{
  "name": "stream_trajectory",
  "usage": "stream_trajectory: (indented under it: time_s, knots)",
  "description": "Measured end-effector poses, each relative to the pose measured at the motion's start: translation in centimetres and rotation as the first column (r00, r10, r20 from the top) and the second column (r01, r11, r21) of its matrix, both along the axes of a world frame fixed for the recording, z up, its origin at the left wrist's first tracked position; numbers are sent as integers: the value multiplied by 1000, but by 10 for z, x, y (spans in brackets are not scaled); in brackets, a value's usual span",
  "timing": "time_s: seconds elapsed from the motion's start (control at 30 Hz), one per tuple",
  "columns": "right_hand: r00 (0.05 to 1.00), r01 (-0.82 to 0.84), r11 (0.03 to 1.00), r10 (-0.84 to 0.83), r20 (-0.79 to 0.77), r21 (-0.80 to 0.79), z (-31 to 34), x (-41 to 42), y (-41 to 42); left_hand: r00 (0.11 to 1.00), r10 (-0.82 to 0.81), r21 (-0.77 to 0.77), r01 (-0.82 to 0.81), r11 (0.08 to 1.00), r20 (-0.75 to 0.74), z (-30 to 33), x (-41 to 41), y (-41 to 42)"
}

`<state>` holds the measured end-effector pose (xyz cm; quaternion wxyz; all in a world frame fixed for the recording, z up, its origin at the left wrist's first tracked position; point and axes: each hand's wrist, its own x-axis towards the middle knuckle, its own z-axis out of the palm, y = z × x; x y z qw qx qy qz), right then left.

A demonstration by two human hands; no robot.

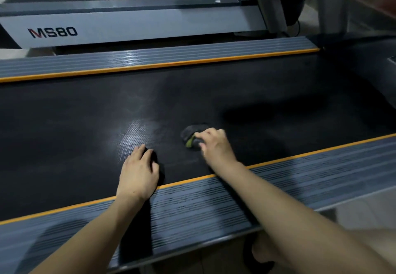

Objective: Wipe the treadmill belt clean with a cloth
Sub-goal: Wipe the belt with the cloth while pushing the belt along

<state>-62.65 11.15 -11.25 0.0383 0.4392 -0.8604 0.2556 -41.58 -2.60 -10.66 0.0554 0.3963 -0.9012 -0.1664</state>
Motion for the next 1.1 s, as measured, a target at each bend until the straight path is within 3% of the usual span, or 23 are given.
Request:
stream_trajectory:
  time_s: [0.07, 0.13, 0.23, 0.3, 0.4, 0.5, 0.57, 0.67, 0.83, 0.93, 1.1]
  knots:
    - [983, 172, 984, -167, -74, 55, 1, -56, 35, 1000, -17, 1, 17, 1000, -4, 0, -1, 0]
    - [941, 338, 935, -334, -50, 111, 6, -92, 68, 1000, -26, 2, 26, 1000, 1, -2, -1, 0]
    - [871, 486, 865, -492, 21, 123, 6, -82, 62, 1000, -31, -8, 31, 999, 5, -1, -3, 1]
    - [890, 438, 896, -444, 101, 78, 3, -34, 26, 1000, -14, -17, 14, 1000, 6, 0, -3, 2]
    - [958, 187, 982, -191, 215, 41, 1, 46, -15, 999, 35, -20, -35, 999, -1, 0, -1, 2]
    - [984, -28, 999, 23, 177, 24, 7, 49, -2, 998, 59, 1, -59, 998, -24, 2, 0, 3]
    - [996, -15, 997, 8, 94, 74, 8, 13, 22, 998, 54, 2, -54, 999, -32, 3, 0, 4]
    - [975, 222, 962, -222, -17, 158, 10, -56, 67, 998, 52, -13, -52, 999, -32, 6, -1, 6]
    - [878, 468, 862, -478, 7, 194, 13, -63, 77, 999, 31, -37, -32, 999, -22, 5, -4, 5]
    - [899, 413, 897, -429, 87, 155, 9, -2, 34, 999, 48, -50, -47, 998, 10, 3, -3, 5]
    - [982, 95, 989, -111, 152, 113, 15, 65, -4, 991, 134, -92, -131, 987, 24, 7, 1, 9]
